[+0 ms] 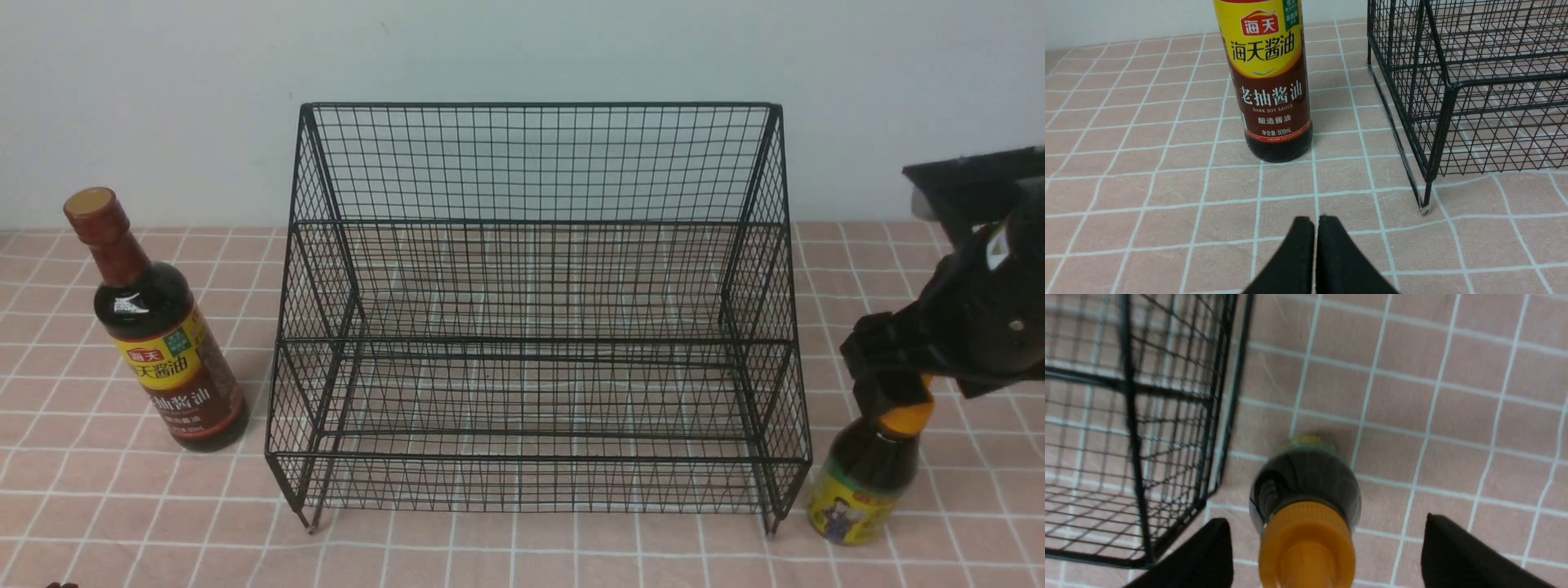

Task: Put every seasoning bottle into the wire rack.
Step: Use the right arm to grab the condiment bottle closest to it, then use the right arm to put the condiment bottle back on the shelf

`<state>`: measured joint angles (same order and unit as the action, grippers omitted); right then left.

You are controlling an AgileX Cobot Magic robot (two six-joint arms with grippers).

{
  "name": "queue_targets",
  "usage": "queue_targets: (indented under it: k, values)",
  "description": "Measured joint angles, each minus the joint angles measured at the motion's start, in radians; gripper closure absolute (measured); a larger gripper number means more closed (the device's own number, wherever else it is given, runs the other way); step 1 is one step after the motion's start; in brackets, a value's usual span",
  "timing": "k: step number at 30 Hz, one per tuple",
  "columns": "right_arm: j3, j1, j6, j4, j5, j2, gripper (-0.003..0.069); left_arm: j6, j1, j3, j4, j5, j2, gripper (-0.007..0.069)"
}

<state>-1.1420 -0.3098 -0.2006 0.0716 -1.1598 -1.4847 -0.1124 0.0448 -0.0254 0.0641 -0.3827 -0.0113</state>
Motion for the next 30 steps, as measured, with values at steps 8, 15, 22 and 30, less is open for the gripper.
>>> queue_targets:
  k: [8,15,22,30]
  values:
    - [0.0,0.0,0.0,-0.019,-0.01,-0.065,0.0266,0.0,0.0,0.0,0.0,0.0,0.0,0.0631]
    - [-0.004,-0.002,0.033,-0.024,-0.037,-0.065,0.0347,0.0,0.0,0.0,0.0,0.0,0.0,0.0631]
    - [-0.129,-0.002,0.04,-0.014,-0.091,-0.009,0.0347,0.0,0.0,0.0,0.0,0.0,0.0,0.0631]
    - [-0.382,-0.002,0.075,-0.007,-0.105,0.12,0.0348,0.0,0.0,0.0,0.0,0.0,0.0,0.0631]
